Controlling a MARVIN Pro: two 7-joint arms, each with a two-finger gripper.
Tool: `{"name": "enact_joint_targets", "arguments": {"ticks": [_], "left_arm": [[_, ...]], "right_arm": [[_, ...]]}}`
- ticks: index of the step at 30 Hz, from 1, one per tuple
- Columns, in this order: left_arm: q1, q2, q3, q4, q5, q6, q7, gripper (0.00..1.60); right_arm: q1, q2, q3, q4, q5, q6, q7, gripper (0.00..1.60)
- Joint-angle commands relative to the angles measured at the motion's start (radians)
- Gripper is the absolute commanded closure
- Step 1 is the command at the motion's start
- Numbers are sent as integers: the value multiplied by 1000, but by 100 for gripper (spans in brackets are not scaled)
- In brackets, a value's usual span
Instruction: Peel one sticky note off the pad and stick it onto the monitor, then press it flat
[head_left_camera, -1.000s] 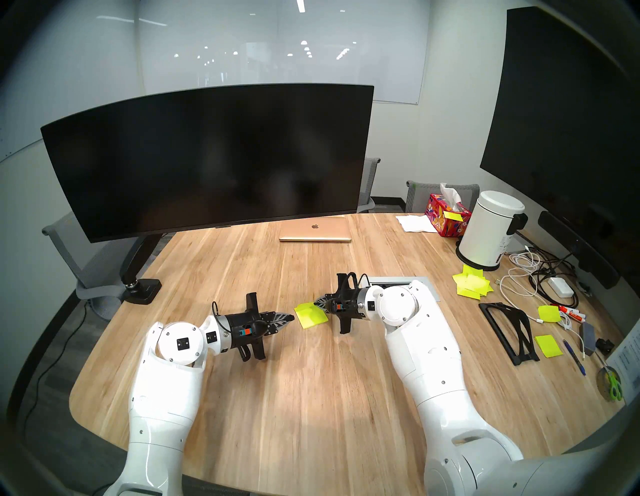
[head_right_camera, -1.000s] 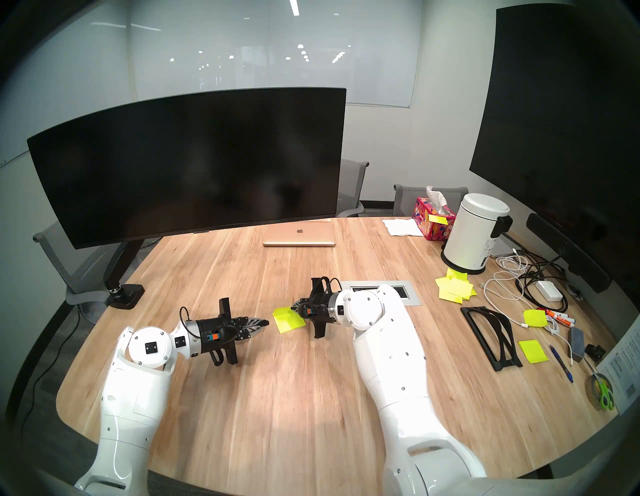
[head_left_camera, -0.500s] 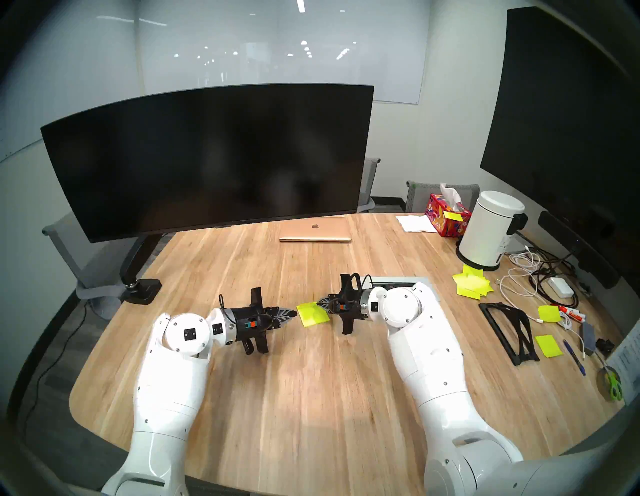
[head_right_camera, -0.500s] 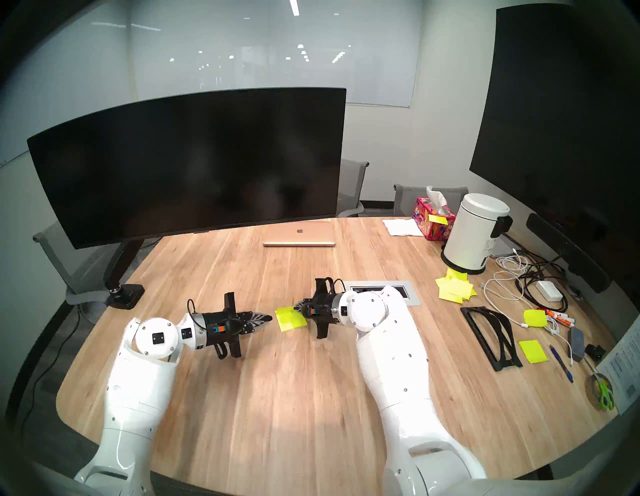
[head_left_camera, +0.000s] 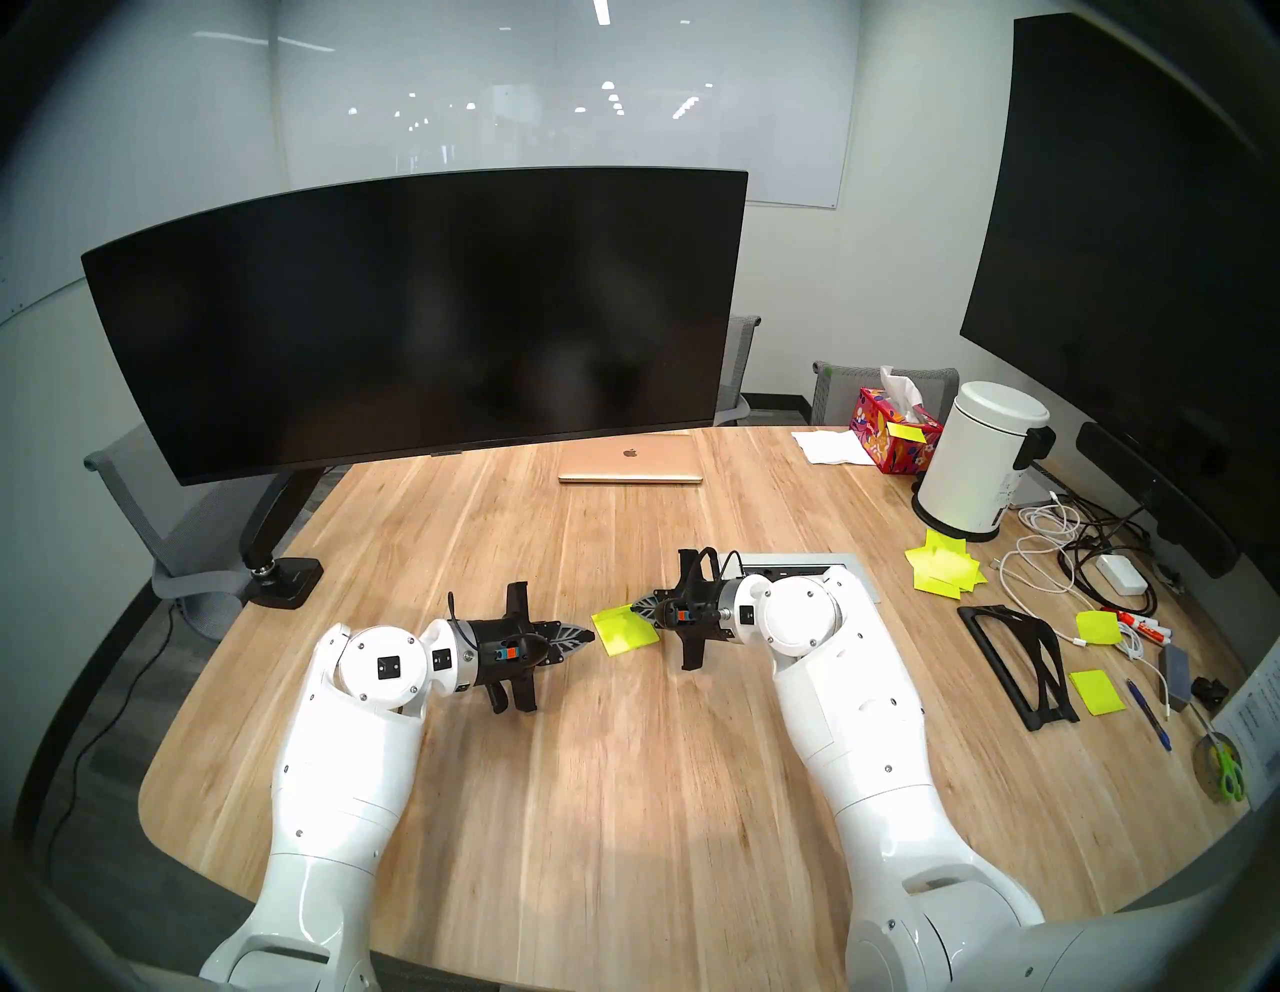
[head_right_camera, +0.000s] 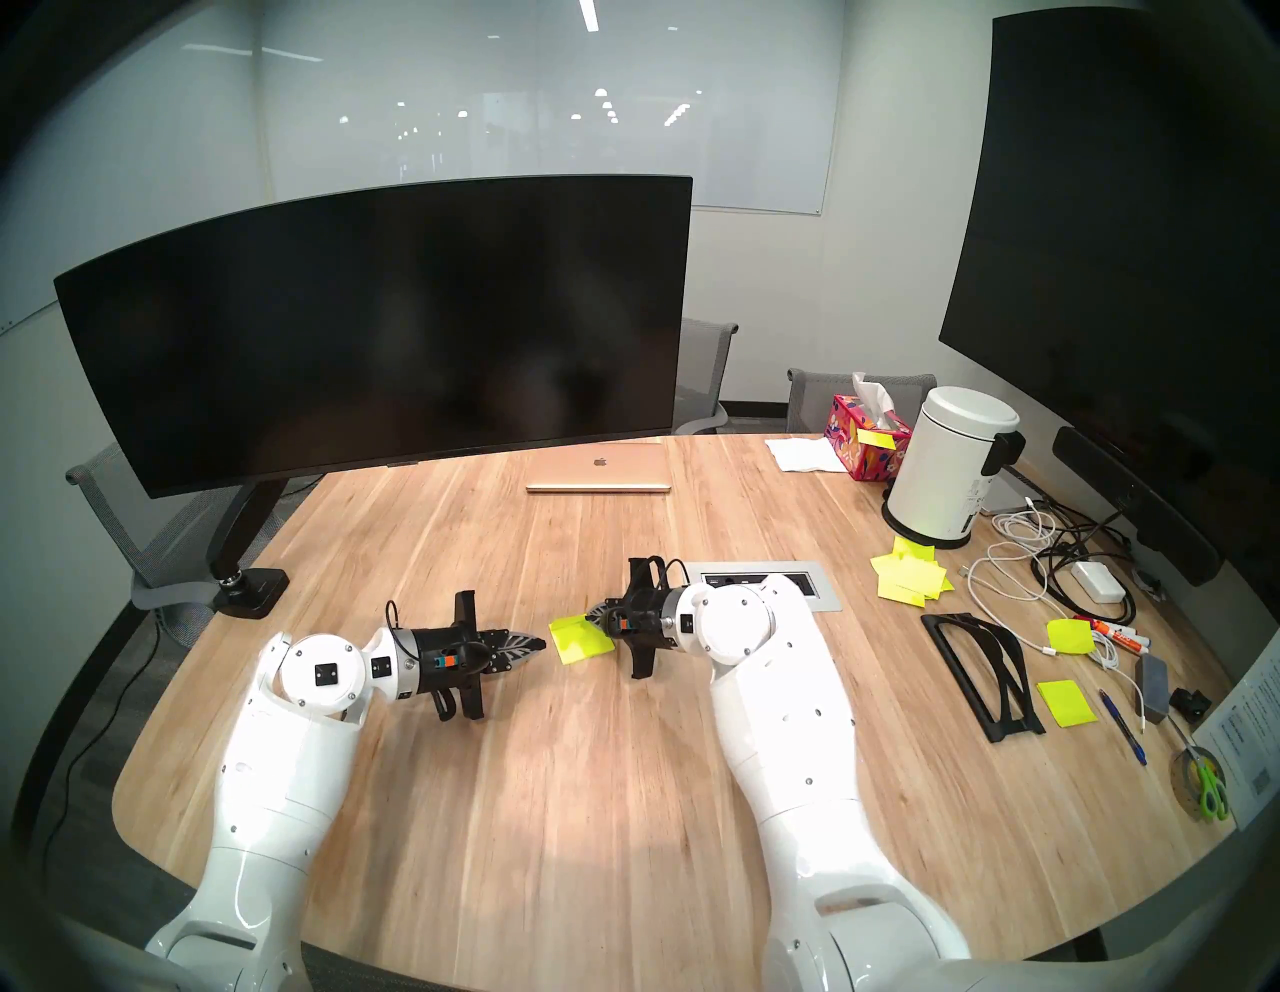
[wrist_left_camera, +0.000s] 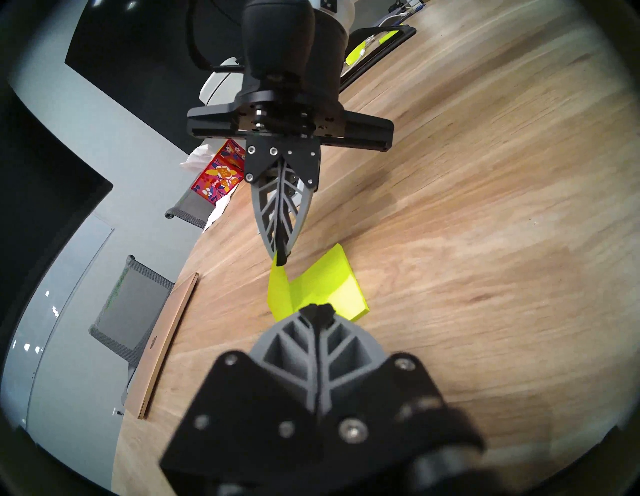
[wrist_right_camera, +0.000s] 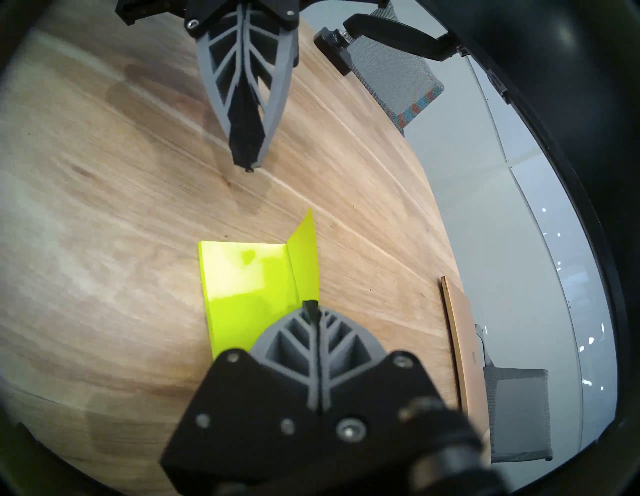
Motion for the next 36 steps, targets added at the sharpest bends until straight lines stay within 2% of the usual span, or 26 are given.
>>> {"name": "enact_joint_targets", "arguments": {"ticks": [1, 17, 36], "left_arm": [[-23, -8, -2, 3, 0, 3, 13, 160], [-87, -11, 28, 45, 29, 24, 5, 160], [-89, -7, 61, 53, 56, 30, 1, 160]], "right_arm": [[16, -12, -4, -12, 6, 0, -2, 160], [9, -14, 5, -21, 16, 0, -1, 160], [11, -26, 13, -20, 22, -3, 4, 160]]}}
